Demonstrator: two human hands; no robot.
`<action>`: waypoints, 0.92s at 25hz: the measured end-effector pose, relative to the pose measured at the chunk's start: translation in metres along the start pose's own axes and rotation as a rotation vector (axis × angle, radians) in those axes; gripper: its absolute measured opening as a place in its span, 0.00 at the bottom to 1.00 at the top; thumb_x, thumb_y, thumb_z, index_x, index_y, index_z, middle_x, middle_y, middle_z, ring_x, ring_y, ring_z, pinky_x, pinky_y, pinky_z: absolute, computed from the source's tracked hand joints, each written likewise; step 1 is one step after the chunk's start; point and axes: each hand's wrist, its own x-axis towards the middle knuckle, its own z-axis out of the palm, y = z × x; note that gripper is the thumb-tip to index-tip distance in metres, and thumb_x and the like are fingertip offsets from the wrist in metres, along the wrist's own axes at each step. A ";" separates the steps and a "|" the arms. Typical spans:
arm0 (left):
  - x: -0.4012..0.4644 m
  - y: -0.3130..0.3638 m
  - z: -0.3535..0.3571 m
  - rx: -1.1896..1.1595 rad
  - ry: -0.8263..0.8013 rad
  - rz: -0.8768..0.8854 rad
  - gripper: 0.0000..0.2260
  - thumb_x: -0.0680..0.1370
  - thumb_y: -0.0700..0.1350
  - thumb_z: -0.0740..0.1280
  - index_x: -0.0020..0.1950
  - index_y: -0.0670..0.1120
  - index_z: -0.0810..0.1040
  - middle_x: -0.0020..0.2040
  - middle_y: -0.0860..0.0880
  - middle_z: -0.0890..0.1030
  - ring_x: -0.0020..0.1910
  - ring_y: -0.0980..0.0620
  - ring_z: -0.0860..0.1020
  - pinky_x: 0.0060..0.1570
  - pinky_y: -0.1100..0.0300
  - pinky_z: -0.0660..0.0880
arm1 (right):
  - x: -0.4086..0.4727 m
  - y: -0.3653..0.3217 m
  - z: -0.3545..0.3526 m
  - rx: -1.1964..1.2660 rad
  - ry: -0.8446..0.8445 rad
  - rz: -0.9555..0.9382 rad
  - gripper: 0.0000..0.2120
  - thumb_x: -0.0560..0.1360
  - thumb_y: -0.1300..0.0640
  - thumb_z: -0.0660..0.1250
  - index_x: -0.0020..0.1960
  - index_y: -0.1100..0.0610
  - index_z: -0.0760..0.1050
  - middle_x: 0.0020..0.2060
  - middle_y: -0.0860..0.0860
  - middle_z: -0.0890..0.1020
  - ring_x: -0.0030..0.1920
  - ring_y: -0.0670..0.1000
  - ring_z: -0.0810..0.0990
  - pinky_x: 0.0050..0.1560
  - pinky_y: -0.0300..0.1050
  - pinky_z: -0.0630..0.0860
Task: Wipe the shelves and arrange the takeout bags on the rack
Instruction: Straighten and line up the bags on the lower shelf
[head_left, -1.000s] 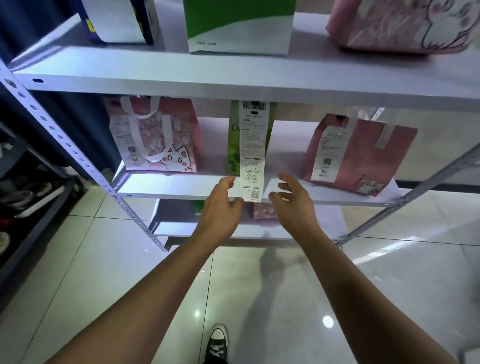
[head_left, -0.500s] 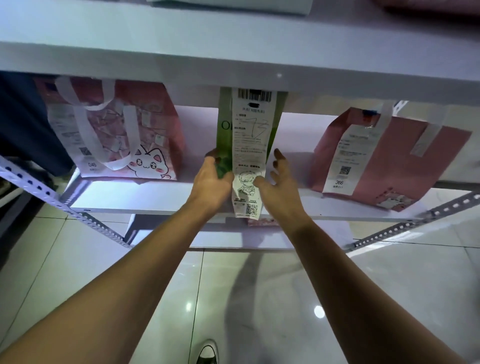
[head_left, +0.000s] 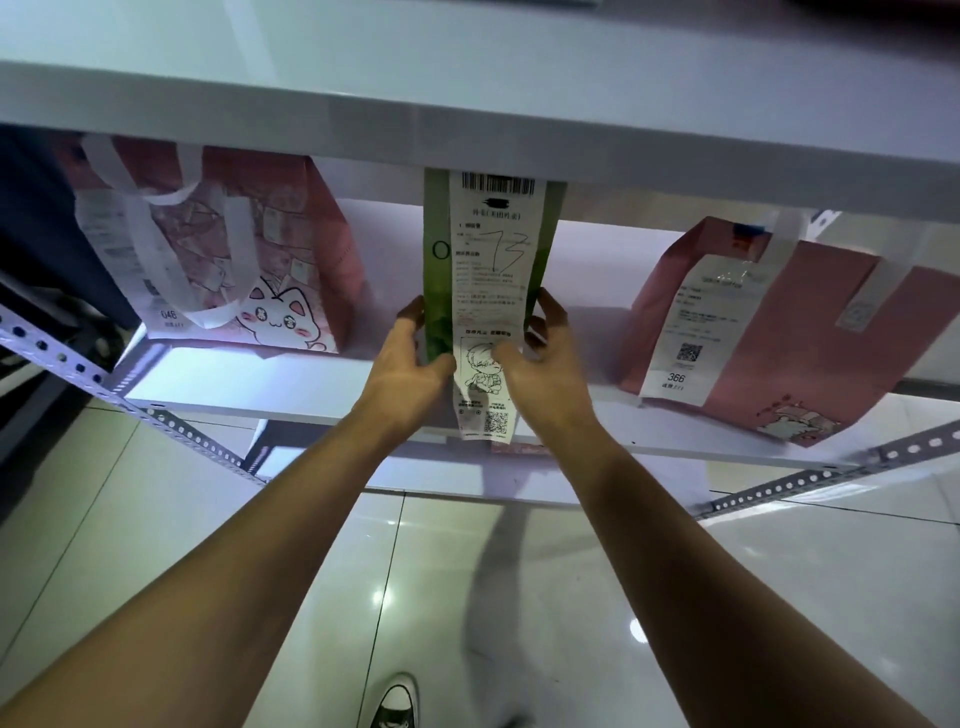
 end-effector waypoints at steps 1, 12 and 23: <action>0.000 0.000 0.002 -0.016 0.009 0.008 0.26 0.79 0.46 0.70 0.74 0.59 0.65 0.61 0.67 0.73 0.63 0.57 0.71 0.63 0.61 0.71 | 0.003 0.000 -0.003 0.001 -0.007 0.003 0.31 0.78 0.60 0.70 0.74 0.43 0.62 0.59 0.40 0.76 0.61 0.44 0.74 0.68 0.53 0.74; -0.065 0.017 0.112 0.176 -0.183 0.080 0.19 0.82 0.39 0.63 0.72 0.49 0.70 0.70 0.51 0.74 0.67 0.49 0.73 0.65 0.52 0.73 | -0.031 0.077 -0.121 -0.057 0.412 0.120 0.29 0.78 0.62 0.67 0.76 0.51 0.64 0.68 0.50 0.76 0.66 0.49 0.75 0.68 0.49 0.73; -0.031 0.051 0.215 0.112 -0.332 0.078 0.32 0.79 0.39 0.64 0.79 0.58 0.57 0.64 0.60 0.69 0.48 0.64 0.72 0.33 0.85 0.65 | -0.021 0.117 -0.252 -0.151 0.546 0.155 0.38 0.76 0.53 0.70 0.79 0.40 0.54 0.74 0.47 0.70 0.73 0.52 0.69 0.72 0.60 0.69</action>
